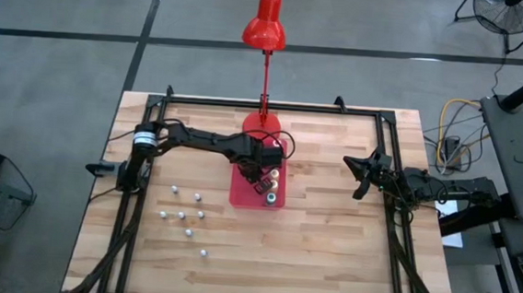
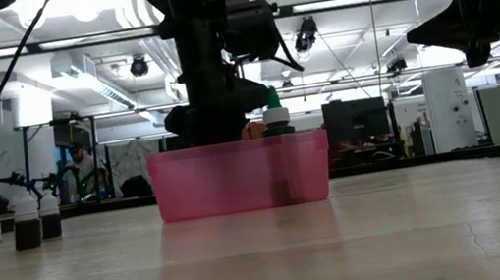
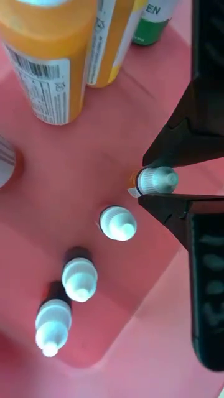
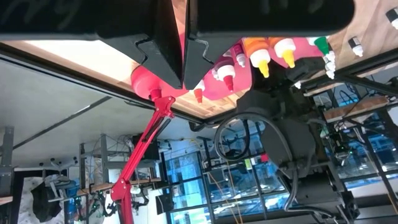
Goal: Pick & Place food coloring
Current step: Put the small orange food coloring bottle into the pink bin
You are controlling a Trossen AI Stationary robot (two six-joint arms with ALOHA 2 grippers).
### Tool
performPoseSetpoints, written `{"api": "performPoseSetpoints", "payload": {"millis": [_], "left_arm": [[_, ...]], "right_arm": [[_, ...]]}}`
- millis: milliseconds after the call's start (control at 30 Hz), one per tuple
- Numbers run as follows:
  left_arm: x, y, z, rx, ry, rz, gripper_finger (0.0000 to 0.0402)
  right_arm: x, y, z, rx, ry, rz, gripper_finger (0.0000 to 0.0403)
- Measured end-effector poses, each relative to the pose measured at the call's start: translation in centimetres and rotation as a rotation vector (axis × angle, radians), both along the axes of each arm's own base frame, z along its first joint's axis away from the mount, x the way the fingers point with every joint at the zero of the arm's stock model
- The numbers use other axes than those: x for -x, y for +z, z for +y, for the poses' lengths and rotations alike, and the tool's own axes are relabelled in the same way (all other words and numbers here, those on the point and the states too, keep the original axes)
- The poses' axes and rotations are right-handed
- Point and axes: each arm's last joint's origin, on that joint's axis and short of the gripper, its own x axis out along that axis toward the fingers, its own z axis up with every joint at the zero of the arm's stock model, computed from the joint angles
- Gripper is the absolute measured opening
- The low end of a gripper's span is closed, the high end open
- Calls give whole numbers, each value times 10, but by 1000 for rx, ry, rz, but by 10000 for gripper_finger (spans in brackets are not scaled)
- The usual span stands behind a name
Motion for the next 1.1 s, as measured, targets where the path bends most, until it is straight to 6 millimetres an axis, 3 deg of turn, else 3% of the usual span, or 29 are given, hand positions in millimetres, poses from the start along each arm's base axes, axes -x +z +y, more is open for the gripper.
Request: {"api": "performPoseSetpoints", "payload": {"millis": [367,900,1100], "left_arm": [[-1,0,0,-7,-29,-6,38],[-1,0,-1,-8,-36,-7,110],[-1,0,-1,-9,-38,-7,117]], "right_arm": [[0,0,0,0,0,0,9],[0,0,0,0,0,0,9],[0,0,0,0,-1,0,9]]}}
